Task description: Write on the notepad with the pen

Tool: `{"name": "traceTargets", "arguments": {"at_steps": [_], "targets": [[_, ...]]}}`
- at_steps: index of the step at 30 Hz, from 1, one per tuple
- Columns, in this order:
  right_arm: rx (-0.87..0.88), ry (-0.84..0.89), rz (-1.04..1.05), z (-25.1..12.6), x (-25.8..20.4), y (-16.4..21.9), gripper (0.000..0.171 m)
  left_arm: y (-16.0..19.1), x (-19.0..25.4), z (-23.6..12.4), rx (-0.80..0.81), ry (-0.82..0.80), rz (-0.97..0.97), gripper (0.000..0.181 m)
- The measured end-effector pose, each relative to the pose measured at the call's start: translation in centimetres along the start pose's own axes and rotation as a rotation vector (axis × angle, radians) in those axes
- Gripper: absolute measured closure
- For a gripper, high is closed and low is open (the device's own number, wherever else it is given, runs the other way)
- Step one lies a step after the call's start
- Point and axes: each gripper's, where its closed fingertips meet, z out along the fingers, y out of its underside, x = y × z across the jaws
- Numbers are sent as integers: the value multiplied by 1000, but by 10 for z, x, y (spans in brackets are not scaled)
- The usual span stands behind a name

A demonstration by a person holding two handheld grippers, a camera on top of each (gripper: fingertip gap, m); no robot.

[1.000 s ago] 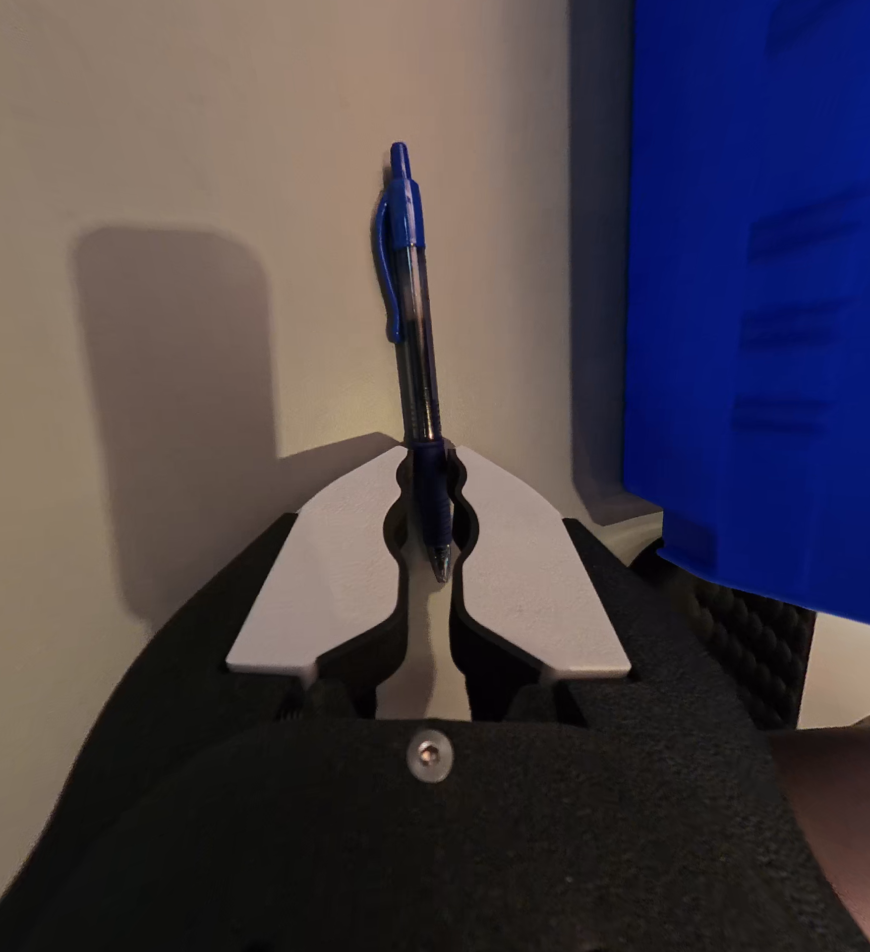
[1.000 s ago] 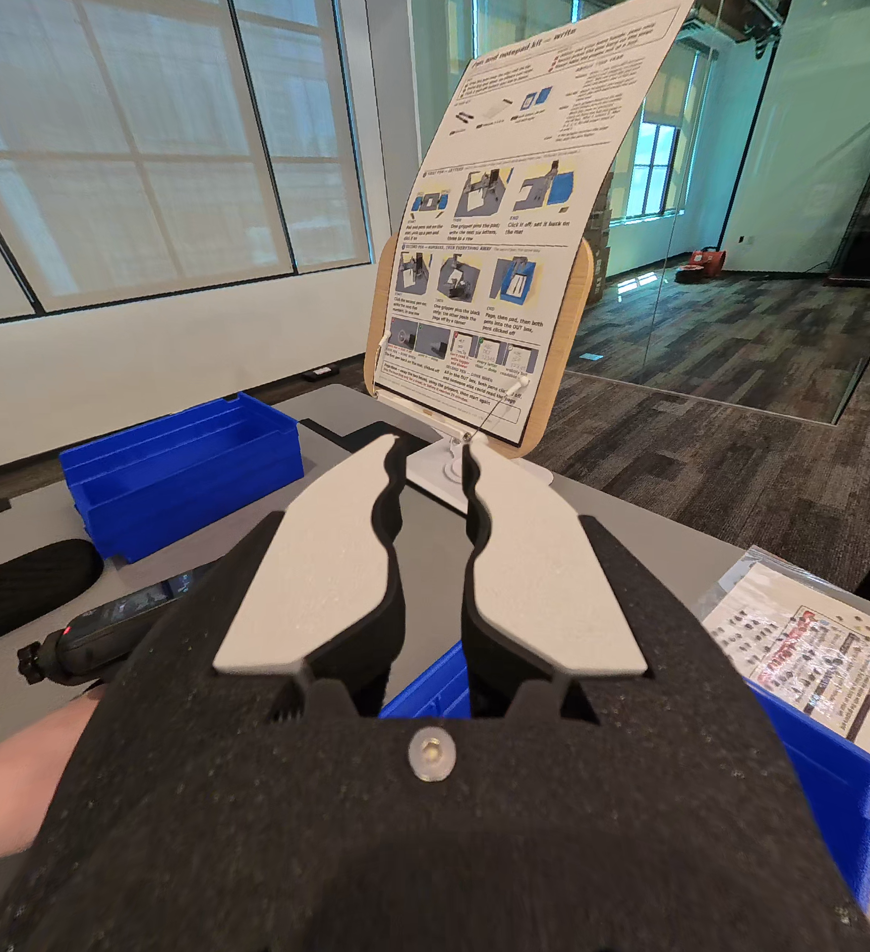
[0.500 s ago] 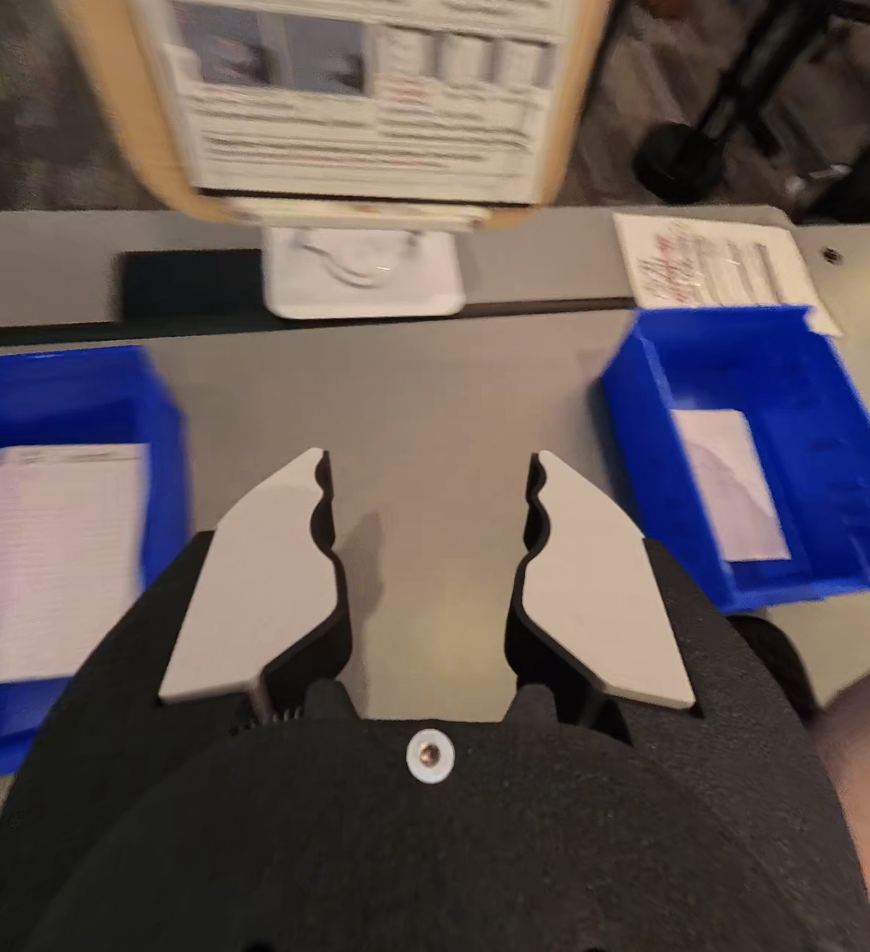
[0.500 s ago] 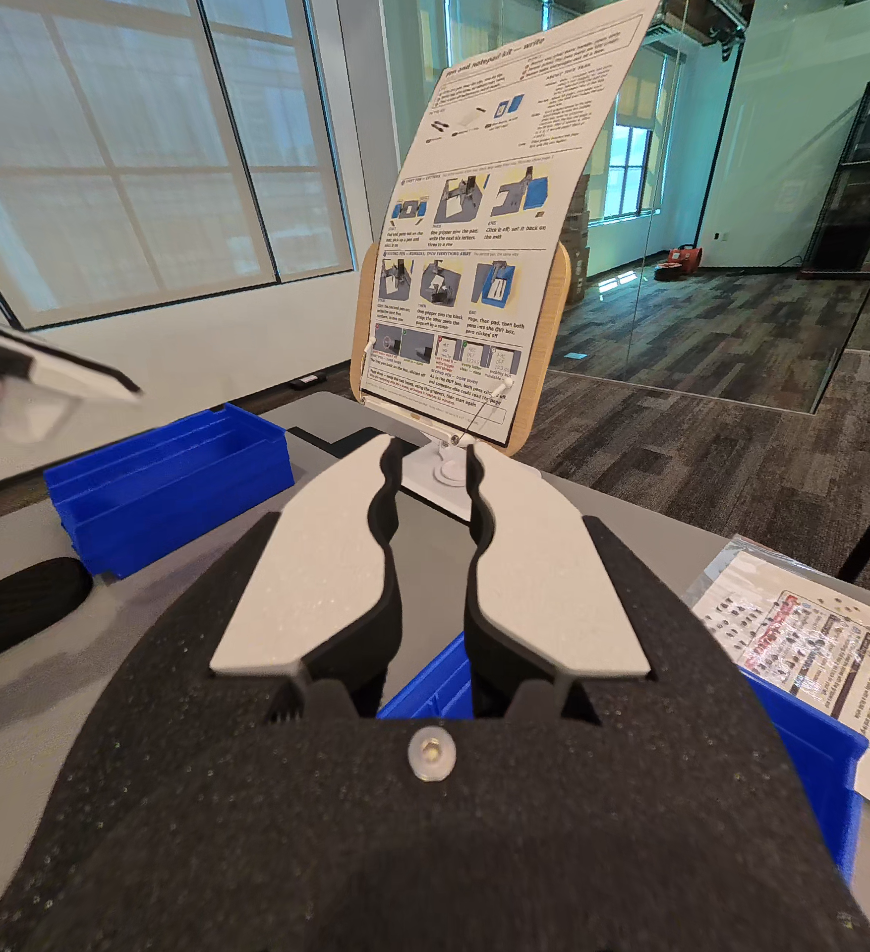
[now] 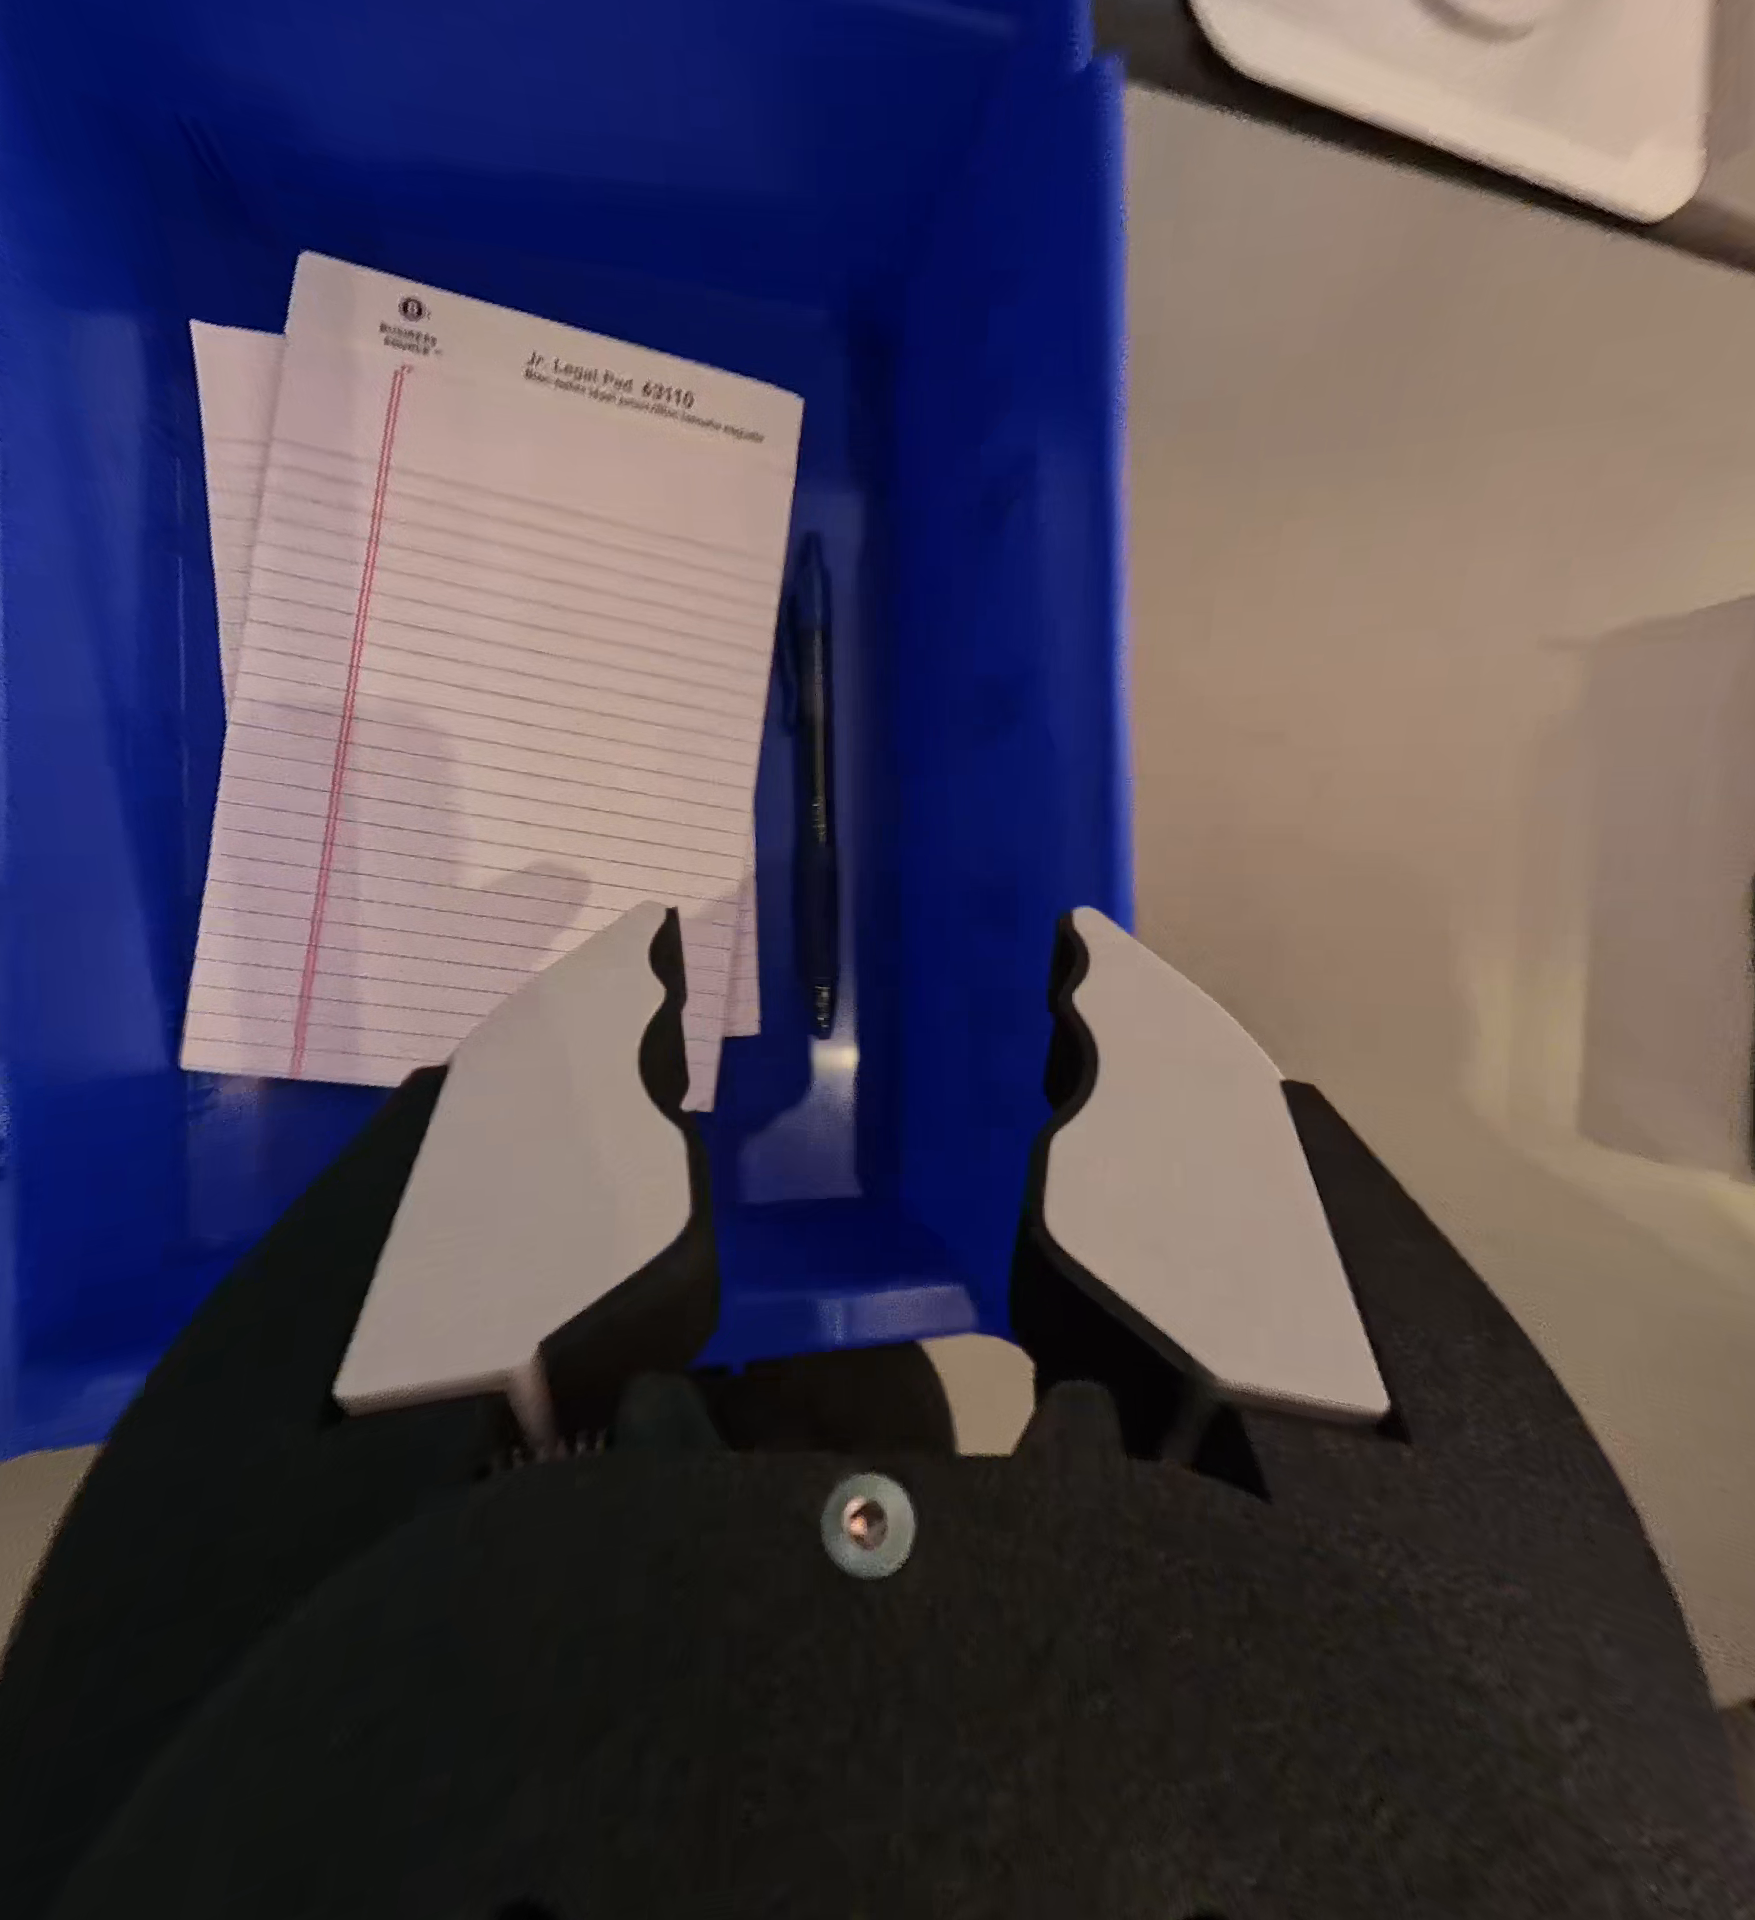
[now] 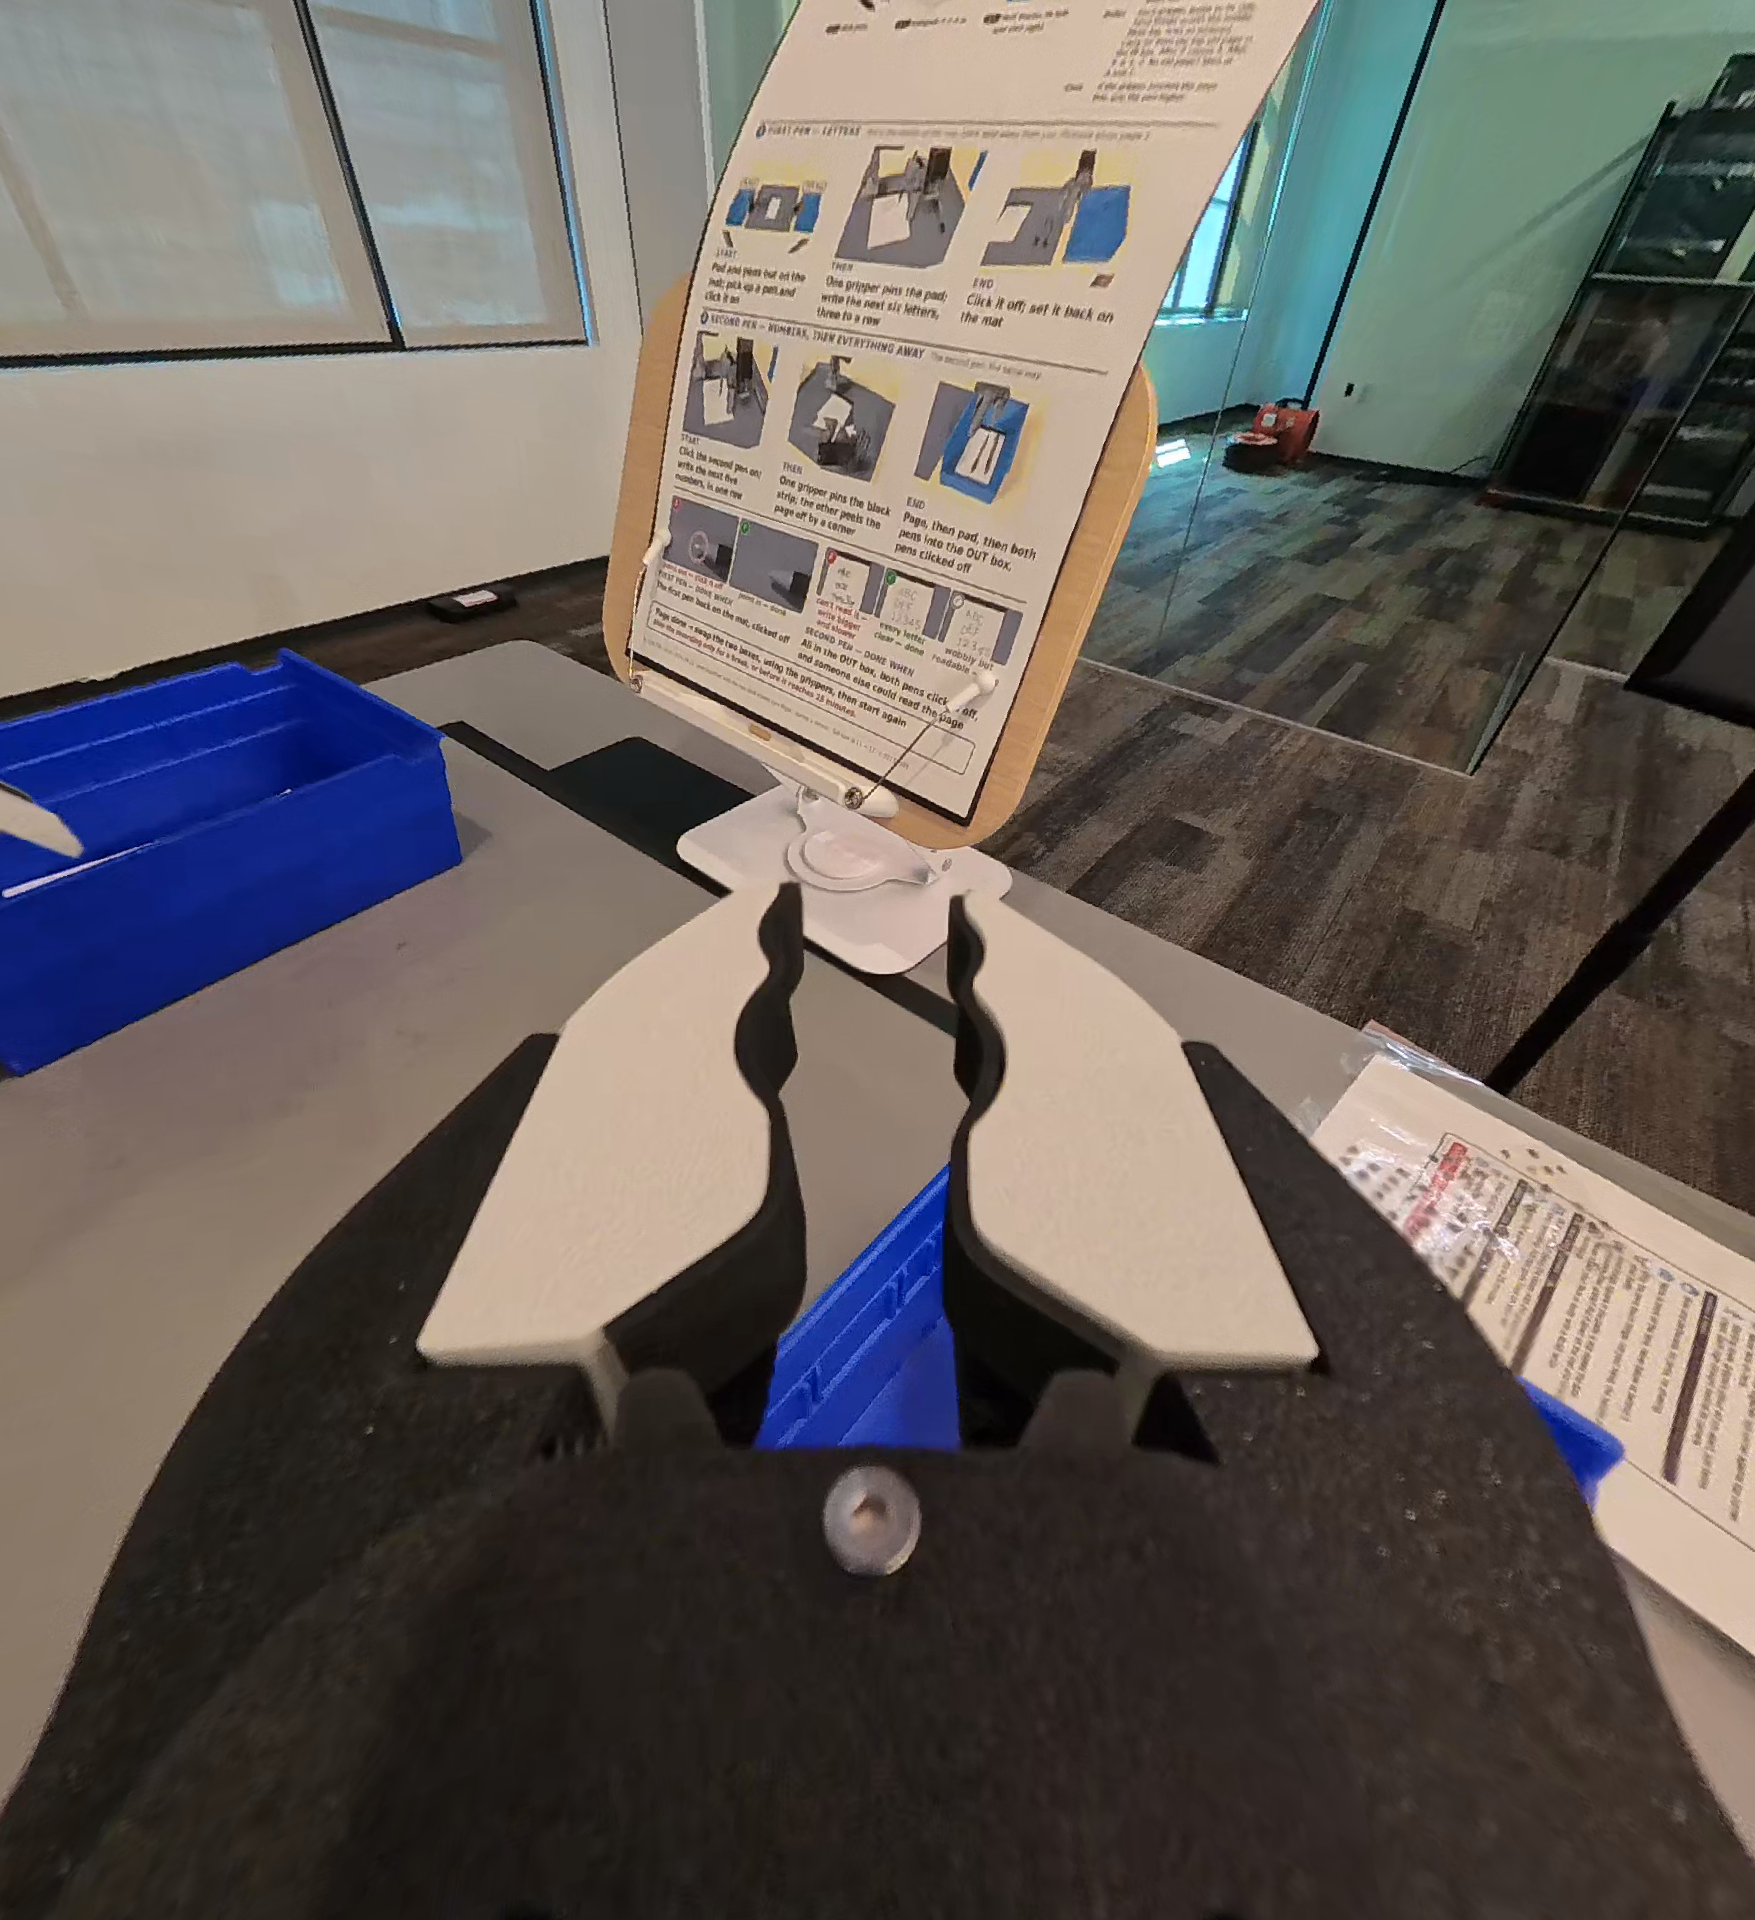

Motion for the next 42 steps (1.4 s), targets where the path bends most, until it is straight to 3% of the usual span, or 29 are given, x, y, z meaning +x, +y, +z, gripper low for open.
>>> {"name": "traceTargets", "arguments": {"at_steps": [8,12,15,30,33,42], "targets": [[-85,31,-7,11,3,21,145,32,-21,49,-214,-62,65,116],[-140,33,-24,17,2,32,145,34,-22,59,-230,-62,73,124],[-171,47,-44,19,4,37,145,32,-16,63,-224,-18,46,138],[-231,52,-57,24,9,49,145,46,-10,75,-269,78,-71,159],[-261,58,-69,25,10,55,144,47,-16,76,-273,51,-56,170],[-265,46,-70,26,8,57,144,49,-20,71,-295,3,24,170]]}}
